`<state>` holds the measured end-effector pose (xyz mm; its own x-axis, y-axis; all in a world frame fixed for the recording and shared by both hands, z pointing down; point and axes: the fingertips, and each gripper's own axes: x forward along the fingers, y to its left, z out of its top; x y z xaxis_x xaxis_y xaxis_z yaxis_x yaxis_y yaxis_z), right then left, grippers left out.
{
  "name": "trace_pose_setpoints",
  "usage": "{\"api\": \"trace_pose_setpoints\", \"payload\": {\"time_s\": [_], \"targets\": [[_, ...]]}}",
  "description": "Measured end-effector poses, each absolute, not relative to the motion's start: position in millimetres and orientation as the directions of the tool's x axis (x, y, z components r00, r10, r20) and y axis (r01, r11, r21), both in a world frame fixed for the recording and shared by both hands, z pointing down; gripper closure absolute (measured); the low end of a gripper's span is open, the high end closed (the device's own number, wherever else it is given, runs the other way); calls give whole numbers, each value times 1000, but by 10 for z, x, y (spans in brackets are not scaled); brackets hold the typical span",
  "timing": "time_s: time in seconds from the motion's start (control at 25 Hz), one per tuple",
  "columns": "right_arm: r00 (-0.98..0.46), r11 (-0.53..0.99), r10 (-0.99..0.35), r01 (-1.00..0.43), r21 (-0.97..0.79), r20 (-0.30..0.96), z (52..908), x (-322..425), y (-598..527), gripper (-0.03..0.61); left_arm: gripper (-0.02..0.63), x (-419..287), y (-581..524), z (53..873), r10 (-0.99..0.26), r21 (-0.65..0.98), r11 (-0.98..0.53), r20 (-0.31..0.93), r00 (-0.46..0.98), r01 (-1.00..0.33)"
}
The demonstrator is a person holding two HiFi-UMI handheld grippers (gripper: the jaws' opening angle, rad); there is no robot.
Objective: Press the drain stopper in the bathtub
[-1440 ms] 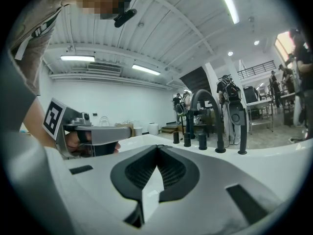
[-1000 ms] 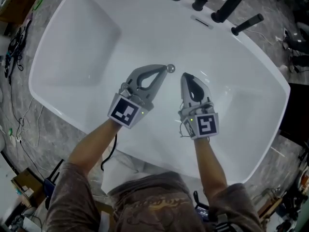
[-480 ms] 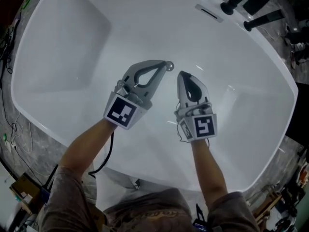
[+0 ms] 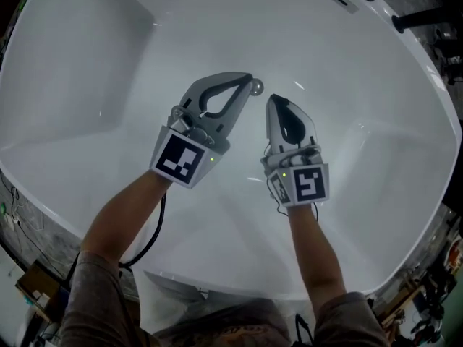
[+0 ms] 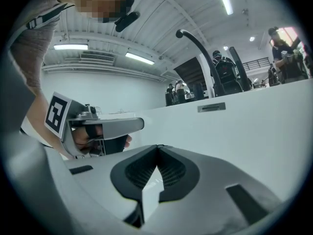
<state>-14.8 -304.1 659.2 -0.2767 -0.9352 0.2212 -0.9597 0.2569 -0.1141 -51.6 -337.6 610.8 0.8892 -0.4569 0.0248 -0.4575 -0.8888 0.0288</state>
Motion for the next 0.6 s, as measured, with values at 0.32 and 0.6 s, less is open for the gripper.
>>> {"api": "trace_pose_setpoints", "payload": {"time_s": [0.32, 0.6], "targets": [[-258, 239, -939, -965, -109, 227, 7105, -74, -3162, 574, 612, -408, -3403, 6718, -454, 46, -889, 47, 890, -456], [-238, 209, -937, -968, -137, 255, 7488, -55, -3179, 574, 612, -356, -3423, 7042, -446, 50, -892, 81, 892, -450]]}}
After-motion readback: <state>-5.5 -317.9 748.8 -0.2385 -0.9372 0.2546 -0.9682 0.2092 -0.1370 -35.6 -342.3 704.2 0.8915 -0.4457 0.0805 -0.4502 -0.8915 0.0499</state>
